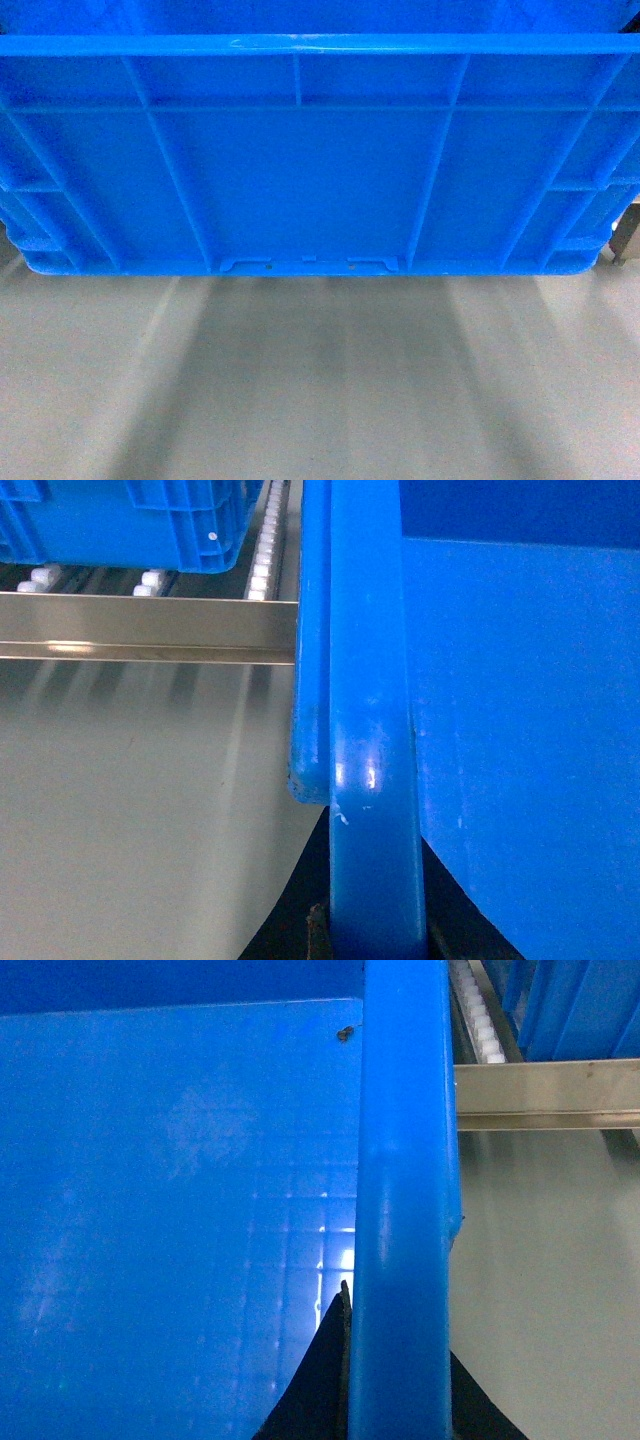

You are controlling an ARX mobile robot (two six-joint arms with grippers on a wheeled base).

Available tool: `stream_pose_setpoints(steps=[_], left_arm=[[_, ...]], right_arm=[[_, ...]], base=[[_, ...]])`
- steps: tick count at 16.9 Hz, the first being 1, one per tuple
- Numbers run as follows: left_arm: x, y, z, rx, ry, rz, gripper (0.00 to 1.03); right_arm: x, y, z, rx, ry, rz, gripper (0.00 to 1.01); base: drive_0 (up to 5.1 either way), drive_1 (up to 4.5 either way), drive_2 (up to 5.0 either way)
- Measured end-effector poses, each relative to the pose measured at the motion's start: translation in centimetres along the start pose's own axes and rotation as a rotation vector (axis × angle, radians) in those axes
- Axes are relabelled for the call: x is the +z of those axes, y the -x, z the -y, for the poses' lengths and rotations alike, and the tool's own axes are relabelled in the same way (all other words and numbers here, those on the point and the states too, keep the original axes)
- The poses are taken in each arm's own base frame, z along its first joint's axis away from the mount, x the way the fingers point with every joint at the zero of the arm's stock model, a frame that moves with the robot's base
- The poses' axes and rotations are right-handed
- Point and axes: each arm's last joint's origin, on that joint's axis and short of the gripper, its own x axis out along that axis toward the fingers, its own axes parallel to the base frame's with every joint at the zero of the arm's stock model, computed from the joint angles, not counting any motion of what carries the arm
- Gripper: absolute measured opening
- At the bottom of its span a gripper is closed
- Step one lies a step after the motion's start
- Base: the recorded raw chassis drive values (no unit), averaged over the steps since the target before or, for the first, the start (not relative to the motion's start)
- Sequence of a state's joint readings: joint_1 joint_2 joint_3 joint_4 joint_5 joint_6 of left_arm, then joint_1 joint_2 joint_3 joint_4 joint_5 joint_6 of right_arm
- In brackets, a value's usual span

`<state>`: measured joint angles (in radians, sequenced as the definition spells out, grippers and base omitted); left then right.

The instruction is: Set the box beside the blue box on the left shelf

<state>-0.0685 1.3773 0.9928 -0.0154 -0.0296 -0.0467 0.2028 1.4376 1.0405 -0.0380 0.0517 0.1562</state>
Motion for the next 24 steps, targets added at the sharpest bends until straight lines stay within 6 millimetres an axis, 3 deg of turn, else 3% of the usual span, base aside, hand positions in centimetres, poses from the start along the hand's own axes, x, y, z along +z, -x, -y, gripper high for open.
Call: stream_pose_setpoints(steps=[4,24], left_arm=[[0.03,0.03,0.00,0.000,0.000,0.002,0.06],[0.03,0.03,0.00,0.000,0.000,0.002,0.06]], right_arm=[[0.03,0.03,0.00,0.000,0.000,0.002,0.07],[0.03,0.02,0.00,0.000,0.000,0.002,0.07]], base=[[0.0,0.00,0.0],[0.1,4.33,-4.2]])
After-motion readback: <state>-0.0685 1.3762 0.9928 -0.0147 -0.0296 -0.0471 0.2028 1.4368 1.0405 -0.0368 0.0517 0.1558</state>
